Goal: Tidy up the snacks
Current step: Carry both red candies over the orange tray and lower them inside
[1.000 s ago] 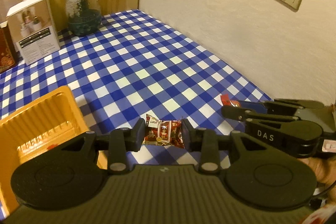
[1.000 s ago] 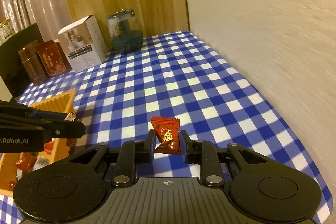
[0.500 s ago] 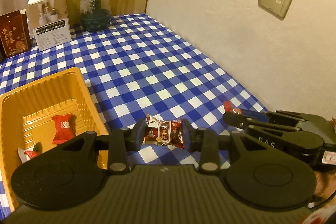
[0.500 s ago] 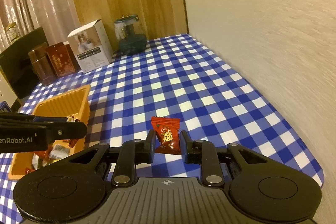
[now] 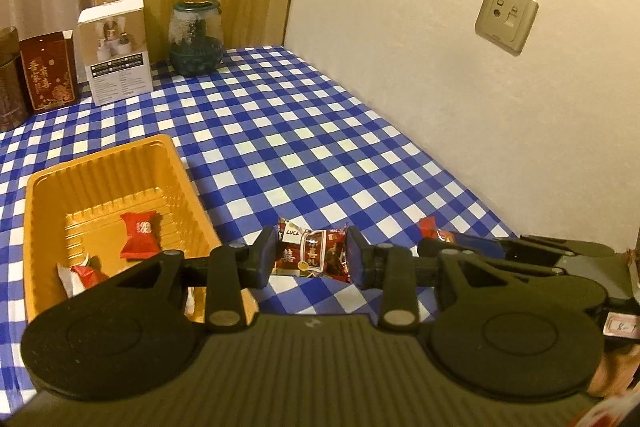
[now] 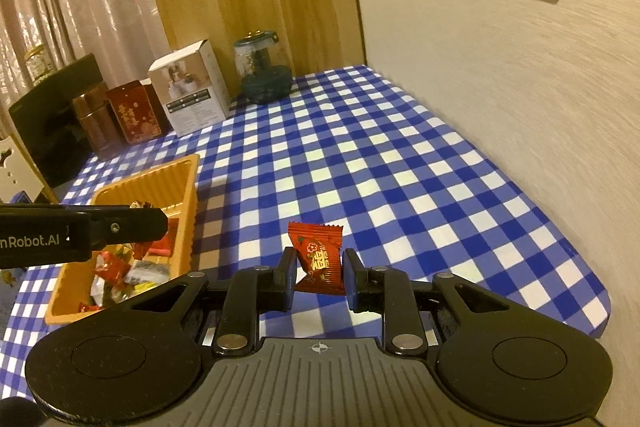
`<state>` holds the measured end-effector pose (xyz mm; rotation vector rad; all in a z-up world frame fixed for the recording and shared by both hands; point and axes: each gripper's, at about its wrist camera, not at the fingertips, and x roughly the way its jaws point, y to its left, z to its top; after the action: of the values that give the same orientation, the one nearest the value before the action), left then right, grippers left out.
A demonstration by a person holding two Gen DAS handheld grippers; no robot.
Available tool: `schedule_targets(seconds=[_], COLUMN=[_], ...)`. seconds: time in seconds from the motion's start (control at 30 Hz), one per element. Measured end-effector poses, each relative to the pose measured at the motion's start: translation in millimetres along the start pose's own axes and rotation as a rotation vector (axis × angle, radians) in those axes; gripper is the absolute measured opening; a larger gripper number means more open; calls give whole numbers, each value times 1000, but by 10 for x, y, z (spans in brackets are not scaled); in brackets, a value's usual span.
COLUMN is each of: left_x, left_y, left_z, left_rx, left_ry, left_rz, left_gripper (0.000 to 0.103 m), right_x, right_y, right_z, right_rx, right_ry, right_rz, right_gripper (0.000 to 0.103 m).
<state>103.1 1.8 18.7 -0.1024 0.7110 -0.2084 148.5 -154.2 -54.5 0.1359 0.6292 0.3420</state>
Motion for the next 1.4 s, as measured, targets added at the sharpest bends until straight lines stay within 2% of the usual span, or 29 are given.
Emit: schedule_targets(seconds=[0.53,0.87,1.4], left_x=[-493,-783,-810], left_y=[304,732,1086], left_z=[-348,-529,-578], left_rx=[-33,-94,-154], left_ry=[-8,-11,-5], left_rz=[81,172,220], left_gripper=[33,33,33], right_x=[-249,-175,54], right_y=[511,889,1327], right_z=[11,-40,-111], right_rx=[-79,-135,-208], right_ry=[-26,-8,28], right_rz=[84,148,209], right_gripper=[25,25,25])
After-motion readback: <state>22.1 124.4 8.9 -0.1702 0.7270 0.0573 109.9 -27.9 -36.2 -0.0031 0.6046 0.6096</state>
